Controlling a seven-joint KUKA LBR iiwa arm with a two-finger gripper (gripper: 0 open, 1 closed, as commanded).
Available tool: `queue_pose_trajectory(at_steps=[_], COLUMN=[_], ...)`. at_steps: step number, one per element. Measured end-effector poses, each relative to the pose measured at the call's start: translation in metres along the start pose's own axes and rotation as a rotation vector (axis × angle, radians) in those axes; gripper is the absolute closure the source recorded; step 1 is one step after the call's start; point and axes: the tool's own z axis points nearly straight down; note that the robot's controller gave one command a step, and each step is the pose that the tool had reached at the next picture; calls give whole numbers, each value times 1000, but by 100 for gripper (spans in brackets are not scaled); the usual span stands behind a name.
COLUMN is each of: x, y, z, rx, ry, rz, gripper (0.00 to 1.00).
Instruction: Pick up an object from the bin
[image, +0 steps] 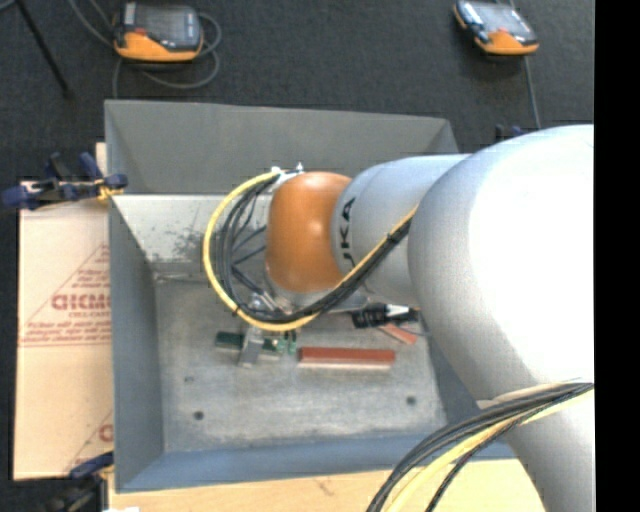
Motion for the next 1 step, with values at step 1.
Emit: queue_pose_trajectory(at_steps=[1], x=[-1], y=[1], z=[-9], rx=[-2], ry=[-2], rz=[-1], gripper=[100])
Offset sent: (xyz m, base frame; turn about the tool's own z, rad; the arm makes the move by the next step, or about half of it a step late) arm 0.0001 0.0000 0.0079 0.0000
